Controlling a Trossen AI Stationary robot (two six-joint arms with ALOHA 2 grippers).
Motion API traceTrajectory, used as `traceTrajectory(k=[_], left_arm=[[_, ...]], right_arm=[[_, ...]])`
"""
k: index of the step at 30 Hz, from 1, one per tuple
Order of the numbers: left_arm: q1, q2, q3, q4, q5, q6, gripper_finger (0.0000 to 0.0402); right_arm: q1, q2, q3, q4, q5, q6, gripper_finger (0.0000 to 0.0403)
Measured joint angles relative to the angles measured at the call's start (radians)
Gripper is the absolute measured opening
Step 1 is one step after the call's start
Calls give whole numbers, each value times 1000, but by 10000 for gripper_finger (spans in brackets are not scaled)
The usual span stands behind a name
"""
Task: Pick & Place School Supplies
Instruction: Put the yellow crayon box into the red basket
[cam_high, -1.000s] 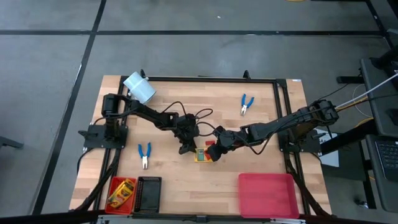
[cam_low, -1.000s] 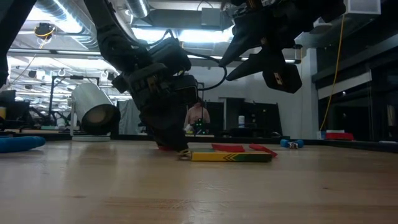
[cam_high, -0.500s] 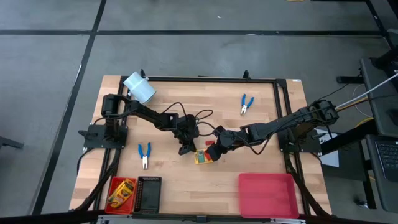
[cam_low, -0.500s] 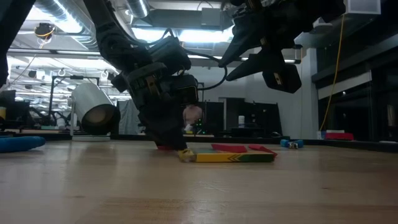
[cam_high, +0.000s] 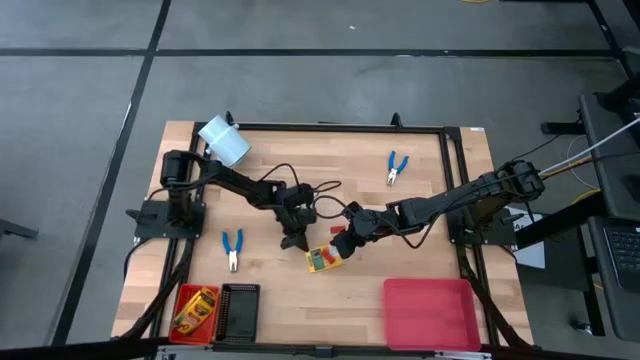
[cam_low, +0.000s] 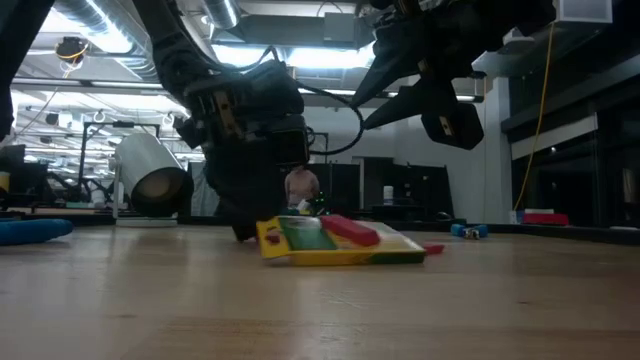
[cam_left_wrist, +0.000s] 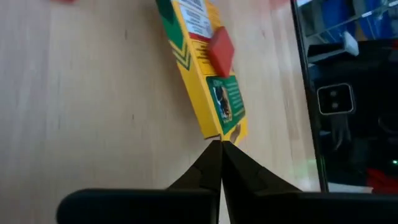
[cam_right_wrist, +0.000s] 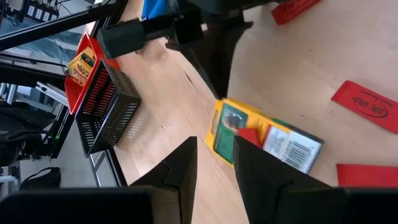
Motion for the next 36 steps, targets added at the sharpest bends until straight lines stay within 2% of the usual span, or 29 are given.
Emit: traceTrajectory(k=[12,15,19,21,31,36], left_arm=[[5,-232,-2,-291,-60,72,2],[6,-313,-1,-360,-130,81,1],[-9,-433,0,-436,-292,103,1],[-19,-476,1,-480,-339,102,1],[-89,-684,1,-647,-387,-58,1],[-157,-769,3,-727,-446,-149,1]], right_arm=[[0,0,0,15,26,-33,107],[0,0,0,15,32,-44,107],[-2,0,0,15,48,-55,107],[-5,0,0,17,53,-63,107],[-50,0,0,31,42,-114,108],[-75,0,0,43,26,-150,108]])
